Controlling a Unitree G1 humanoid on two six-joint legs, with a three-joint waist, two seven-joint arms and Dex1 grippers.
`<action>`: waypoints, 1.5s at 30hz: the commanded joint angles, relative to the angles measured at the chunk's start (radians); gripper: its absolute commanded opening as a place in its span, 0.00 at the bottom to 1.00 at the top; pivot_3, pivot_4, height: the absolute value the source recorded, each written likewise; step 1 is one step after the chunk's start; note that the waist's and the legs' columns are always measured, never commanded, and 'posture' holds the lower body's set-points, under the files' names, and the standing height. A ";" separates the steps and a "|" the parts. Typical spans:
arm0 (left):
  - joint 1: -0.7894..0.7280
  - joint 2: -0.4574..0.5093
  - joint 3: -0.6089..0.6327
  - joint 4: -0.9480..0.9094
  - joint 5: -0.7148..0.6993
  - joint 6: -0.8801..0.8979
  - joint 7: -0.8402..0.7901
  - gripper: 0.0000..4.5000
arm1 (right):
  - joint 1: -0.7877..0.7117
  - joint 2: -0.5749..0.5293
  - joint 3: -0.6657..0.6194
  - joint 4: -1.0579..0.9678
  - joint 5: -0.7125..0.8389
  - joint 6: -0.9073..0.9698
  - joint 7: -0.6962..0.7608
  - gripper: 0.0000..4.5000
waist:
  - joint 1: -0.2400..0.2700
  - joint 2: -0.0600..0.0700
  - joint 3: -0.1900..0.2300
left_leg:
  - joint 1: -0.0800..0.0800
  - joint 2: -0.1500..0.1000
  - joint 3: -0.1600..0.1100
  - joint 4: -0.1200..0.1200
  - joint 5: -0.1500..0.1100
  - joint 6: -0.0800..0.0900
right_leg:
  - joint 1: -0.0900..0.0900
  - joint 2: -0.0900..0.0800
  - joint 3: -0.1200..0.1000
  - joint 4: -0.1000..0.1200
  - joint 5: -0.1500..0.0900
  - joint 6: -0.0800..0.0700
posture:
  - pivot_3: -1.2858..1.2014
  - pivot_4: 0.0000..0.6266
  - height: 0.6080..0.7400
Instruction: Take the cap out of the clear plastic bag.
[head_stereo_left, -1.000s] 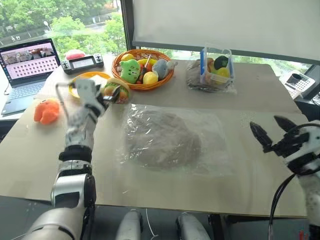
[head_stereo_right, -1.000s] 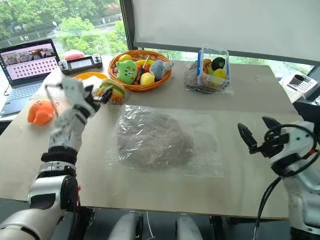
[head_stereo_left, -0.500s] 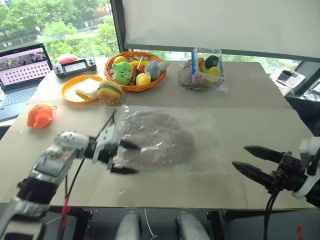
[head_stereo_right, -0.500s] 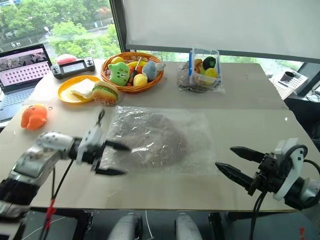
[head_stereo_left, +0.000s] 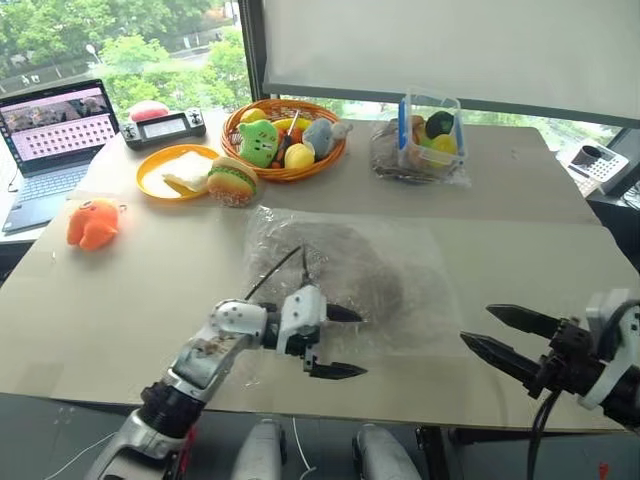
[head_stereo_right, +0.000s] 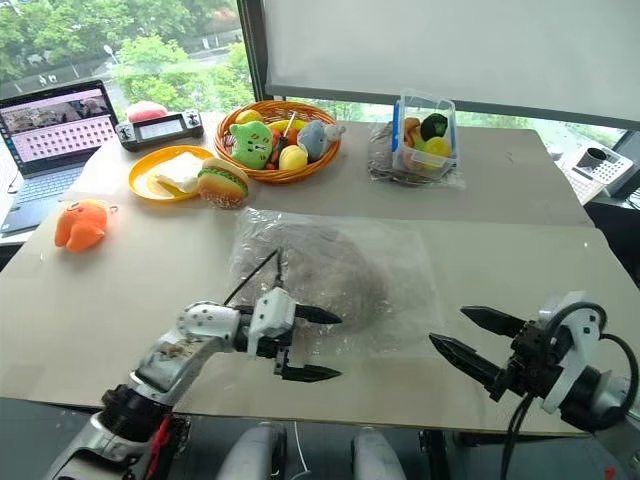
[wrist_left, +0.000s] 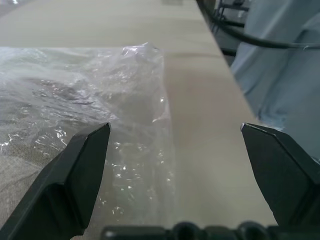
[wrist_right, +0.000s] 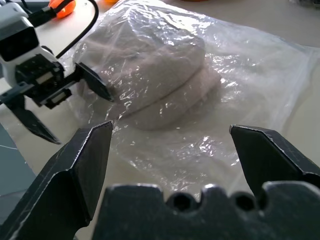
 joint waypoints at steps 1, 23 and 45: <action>-0.068 -0.083 -0.065 0.138 0.090 -0.100 0.042 1.00 | 0.078 0.016 -0.086 -0.068 -0.012 -0.037 0.060 1.00 | 0.002 0.000 0.000 | 0.000 0.000 0.000 0.001 0.000 0.000 | 0.000 0.000 0.000 0.000 0.000 0.000 | 0.52 0.24 1.00; -0.327 -0.252 -0.262 0.539 0.542 -0.141 0.412 0.78 | 0.182 0.195 0.152 -0.027 -0.456 -0.379 0.085 1.00 | -0.016 -0.006 -0.004 | 0.011 -0.001 -0.002 0.000 0.000 -0.001 | 0.012 0.000 0.000 -0.004 -0.002 -0.003 | 0.52 0.24 1.00; -0.235 0.020 -0.123 0.385 0.519 -0.387 0.437 0.03 | 0.077 0.193 0.241 0.012 -0.471 -0.359 0.026 1.00 | -0.058 -0.004 -0.011 | 0.022 0.001 0.000 -0.006 -0.001 -0.002 | 0.015 0.000 0.002 -0.001 -0.003 -0.009 | 0.52 0.24 1.00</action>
